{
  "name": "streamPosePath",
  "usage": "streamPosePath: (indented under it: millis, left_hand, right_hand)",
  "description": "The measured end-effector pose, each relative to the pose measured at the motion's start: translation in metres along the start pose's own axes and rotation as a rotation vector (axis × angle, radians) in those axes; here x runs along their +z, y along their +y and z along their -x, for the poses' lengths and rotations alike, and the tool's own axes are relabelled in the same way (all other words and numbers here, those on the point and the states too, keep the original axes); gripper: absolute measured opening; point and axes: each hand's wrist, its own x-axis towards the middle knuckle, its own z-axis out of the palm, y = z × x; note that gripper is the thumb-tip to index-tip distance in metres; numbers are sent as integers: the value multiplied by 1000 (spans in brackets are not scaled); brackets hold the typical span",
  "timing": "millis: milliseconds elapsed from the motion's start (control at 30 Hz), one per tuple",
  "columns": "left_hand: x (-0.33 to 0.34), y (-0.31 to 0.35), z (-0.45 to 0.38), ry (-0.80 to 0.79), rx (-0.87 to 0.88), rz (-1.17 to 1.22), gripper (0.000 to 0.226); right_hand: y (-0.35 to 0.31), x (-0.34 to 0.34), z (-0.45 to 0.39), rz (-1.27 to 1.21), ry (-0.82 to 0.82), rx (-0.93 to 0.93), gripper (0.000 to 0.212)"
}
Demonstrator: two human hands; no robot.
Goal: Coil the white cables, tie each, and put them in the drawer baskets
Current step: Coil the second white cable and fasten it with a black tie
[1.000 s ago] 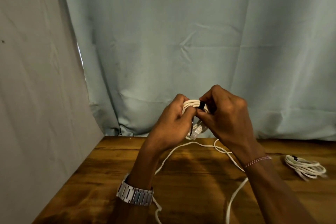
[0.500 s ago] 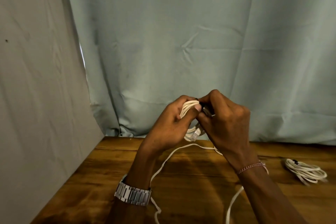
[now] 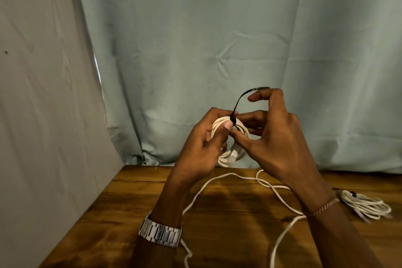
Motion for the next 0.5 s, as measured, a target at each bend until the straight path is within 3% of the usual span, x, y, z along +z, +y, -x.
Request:
streamPosePath:
  millis: [167, 267, 400, 500]
  left_hand:
    - [1, 0, 1, 15, 13, 27, 21]
    - [-5, -2, 0, 37, 4, 37, 19]
    - [-6, -4, 1, 16, 59, 8, 18]
    - [-4, -7, 0, -5, 85, -25, 13]
  right_hand:
    - [-13, -5, 6, 202, 73, -19, 91]
    - [-17, -14, 4, 176, 72, 32, 98]
    - [-28, -17, 3, -99, -17, 169, 63]
    - [-32, -12, 4, -136, 0, 212, 43]
